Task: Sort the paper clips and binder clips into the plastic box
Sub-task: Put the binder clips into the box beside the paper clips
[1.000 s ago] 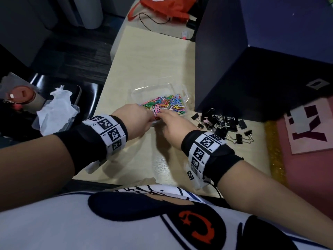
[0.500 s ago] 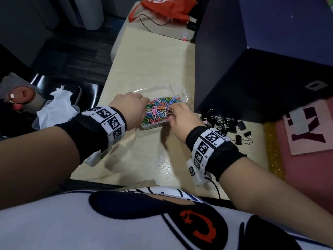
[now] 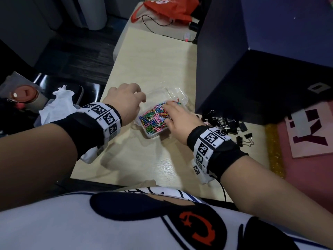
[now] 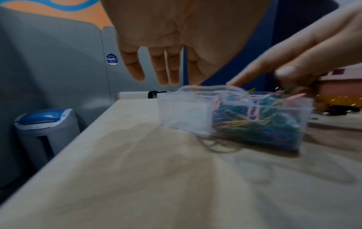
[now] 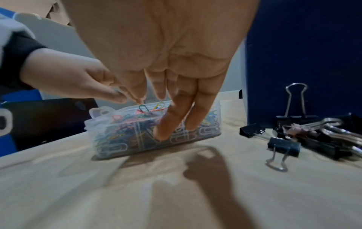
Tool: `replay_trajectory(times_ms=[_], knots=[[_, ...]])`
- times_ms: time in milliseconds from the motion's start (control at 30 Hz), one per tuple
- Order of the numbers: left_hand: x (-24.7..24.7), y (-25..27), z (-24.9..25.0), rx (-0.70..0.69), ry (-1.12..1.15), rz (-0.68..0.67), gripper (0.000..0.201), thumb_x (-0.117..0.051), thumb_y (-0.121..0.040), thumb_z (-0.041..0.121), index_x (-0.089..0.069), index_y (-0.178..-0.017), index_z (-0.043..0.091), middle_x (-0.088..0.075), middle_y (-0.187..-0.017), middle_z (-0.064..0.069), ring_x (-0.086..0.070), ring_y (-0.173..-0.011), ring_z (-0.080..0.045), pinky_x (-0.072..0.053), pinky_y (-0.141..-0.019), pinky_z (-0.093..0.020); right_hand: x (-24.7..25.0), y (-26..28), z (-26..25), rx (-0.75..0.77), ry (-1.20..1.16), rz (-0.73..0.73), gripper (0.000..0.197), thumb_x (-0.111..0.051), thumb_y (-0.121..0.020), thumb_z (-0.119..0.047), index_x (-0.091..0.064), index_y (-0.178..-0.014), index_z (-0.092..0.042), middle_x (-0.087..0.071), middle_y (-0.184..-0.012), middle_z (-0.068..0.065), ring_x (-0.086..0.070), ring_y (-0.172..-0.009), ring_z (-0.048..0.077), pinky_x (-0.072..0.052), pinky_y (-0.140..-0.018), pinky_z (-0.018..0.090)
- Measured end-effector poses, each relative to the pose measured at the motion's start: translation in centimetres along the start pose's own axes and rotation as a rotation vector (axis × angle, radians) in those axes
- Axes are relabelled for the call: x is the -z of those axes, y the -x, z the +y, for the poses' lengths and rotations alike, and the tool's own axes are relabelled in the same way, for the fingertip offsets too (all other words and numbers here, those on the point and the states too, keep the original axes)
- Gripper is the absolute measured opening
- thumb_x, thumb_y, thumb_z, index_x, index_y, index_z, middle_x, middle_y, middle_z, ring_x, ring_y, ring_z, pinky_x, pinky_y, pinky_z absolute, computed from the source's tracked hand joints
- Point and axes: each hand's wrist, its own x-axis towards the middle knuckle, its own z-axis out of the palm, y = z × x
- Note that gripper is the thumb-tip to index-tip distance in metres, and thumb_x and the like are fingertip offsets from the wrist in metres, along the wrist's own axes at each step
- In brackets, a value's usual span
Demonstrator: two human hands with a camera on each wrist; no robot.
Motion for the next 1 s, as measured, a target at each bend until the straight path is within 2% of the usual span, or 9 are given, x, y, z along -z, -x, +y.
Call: replay_trajectory(times_ms=[67,167,300,433,533,633,733,900,1000], knots=[[0.1,-0.4,-0.7,0.019,-0.052,-0.084,0.043,-0.047,-0.09,0.01,-0.05,-0.13,0.028,-0.036,-0.147,0.002,-0.036,-0.131,-0.024,-0.032,-0.101,-0.047,-0.3,0.0,-0.1,0.0,0.024,-0.076,0.051,-0.037,-0.1,-0.029,-0.026,-0.149,-0.021,-0.015,-0.159,-0.006,-0.029,-0.141,0.018,-0.03,-0.111,0.035],[0.6,-0.9,-1.7,0.021,-0.147,-0.185,0.054,-0.046,-0.084,-0.001,-0.049,-0.131,0.026,-0.041,-0.143,0.004,-0.044,-0.126,-0.023,-0.037,-0.101,-0.046,-0.3,0.7,0.5,-0.033,-0.078,0.068,0.045,-0.04,-0.099,-0.027,-0.036,-0.144,-0.022,-0.025,-0.155,-0.005,-0.038,-0.135,0.02,-0.035,-0.106,0.034],[0.8,-0.8,-2.4,0.012,-0.372,-0.271,0.034,-0.05,-0.086,0.007,-0.056,-0.115,0.024,-0.057,-0.116,0.001,-0.057,-0.108,-0.024,-0.042,-0.087,-0.041,-0.5,2.0,1.9,-0.153,-0.129,0.24,0.034,-0.042,-0.097,-0.024,-0.048,-0.13,-0.018,-0.04,-0.136,0.006,-0.055,-0.109,0.029,-0.046,-0.092,0.04],[1.1,-0.8,-1.7,0.054,-0.506,-0.339,0.009,-0.055,-0.089,0.02,-0.064,-0.087,0.023,-0.062,-0.082,0.005,-0.063,-0.082,-0.02,-0.035,-0.075,-0.036,-0.9,3.0,3.6,-0.375,0.072,0.274,0.034,-0.045,-0.092,-0.026,-0.049,-0.125,-0.02,-0.043,-0.13,0.006,-0.042,-0.118,0.03,-0.037,-0.097,0.041],[1.5,-0.5,-0.7,0.031,-0.573,-0.4,0.015,-0.06,-0.087,0.02,-0.059,-0.072,0.02,-0.054,-0.067,0.007,-0.058,-0.07,-0.019,-0.037,-0.071,-0.035,-1.3,3.6,5.0,-0.563,0.111,0.228,0.044,-0.046,-0.09,-0.035,-0.042,-0.133,-0.028,-0.031,-0.145,0.002,-0.03,-0.131,0.034,-0.029,-0.105,0.049],[1.7,0.2,1.0,-0.04,-0.588,-0.436,0.026,-0.059,-0.088,0.024,-0.05,-0.065,0.019,-0.047,-0.062,0.007,-0.05,-0.064,-0.019,-0.037,-0.072,-0.033,-1.9,3.8,5.9,-0.693,0.004,0.024,0.057,-0.043,-0.092,-0.042,-0.023,-0.145,-0.035,-0.001,-0.159,-0.003,-0.007,-0.142,0.041,-0.024,-0.107,0.061],[1.4,0.7,2.9,-0.072,-0.523,-0.468,0.025,-0.052,-0.093,0.028,-0.052,-0.069,0.02,-0.047,-0.064,0.006,-0.049,-0.066,-0.019,-0.04,-0.076,-0.034,-2.6,4.1,6.1,-0.664,-0.022,-0.03,0.061,-0.041,-0.093,-0.041,-0.015,-0.148,-0.036,0.007,-0.159,-0.009,-0.001,-0.144,0.04,-0.026,-0.106,0.06],[0.7,0.7,6.2,-0.13,-0.394,-0.461,0.018,-0.046,-0.094,0.018,-0.055,-0.079,0.018,-0.045,-0.065,0.002,-0.049,-0.072,-0.024,-0.039,-0.068,-0.032,-3.4,5.7,4.7,-0.508,0.046,0.027,0.055,-0.043,-0.093,-0.039,-0.027,-0.144,-0.03,-0.017,-0.155,-0.008,-0.022,-0.136,0.03,-0.033,-0.102,0.048],[0.6,0.6,6.7,-0.116,-0.264,-0.404,0.026,-0.05,-0.094,0.036,-0.063,-0.092,0.013,-0.061,-0.086,-0.002,-0.057,-0.079,-0.025,-0.044,-0.067,-0.032,-3.4,6.6,4.4,-0.439,0.047,0.135,0.046,-0.045,-0.093,-0.045,-0.042,-0.135,-0.027,-0.035,-0.143,-0.003,-0.036,-0.124,0.027,-0.033,-0.1,0.042]])
